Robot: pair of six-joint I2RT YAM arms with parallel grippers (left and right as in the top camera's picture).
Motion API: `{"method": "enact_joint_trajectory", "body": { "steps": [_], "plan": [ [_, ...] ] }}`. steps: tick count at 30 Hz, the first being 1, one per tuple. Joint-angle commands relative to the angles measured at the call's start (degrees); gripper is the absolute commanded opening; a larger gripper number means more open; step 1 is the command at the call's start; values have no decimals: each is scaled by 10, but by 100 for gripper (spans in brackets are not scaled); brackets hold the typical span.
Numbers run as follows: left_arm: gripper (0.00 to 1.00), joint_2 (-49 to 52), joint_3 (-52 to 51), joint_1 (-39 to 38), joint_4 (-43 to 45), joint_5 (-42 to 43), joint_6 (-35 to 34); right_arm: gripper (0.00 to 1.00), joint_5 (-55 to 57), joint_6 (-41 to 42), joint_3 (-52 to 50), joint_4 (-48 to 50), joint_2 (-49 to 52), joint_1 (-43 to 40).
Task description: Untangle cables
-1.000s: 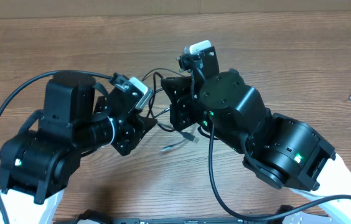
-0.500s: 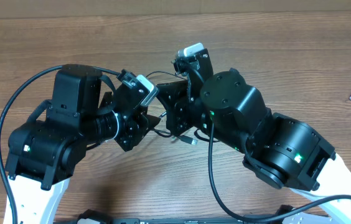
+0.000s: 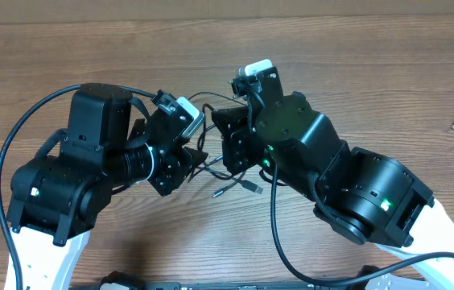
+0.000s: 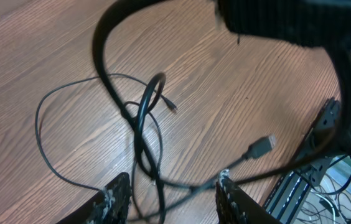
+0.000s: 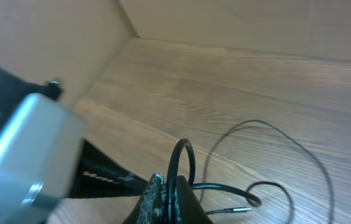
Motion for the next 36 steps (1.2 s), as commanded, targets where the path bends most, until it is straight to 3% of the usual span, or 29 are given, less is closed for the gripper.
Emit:
{"method": "enact_joint_trajectory", "body": {
  "steps": [1, 11, 18, 26, 36],
  "plan": [
    [45, -6, -2, -3, 1, -12, 13, 4, 33, -2, 18, 4, -16, 2],
    [44, -9, -2, -3, 14, -54, 13, 4, 31, 5, 18, 12, -81, 2],
    [44, -9, -2, -3, 59, -37, -18, 4, -43, 29, 18, -6, -116, 2],
    [45, -9, -2, -3, 65, -5, -17, 4, -12, 39, 18, 9, -117, 2],
    [45, -11, -2, -3, 65, -4, 1, 4, -57, -46, 18, 64, -117, 2]
  ]
}}
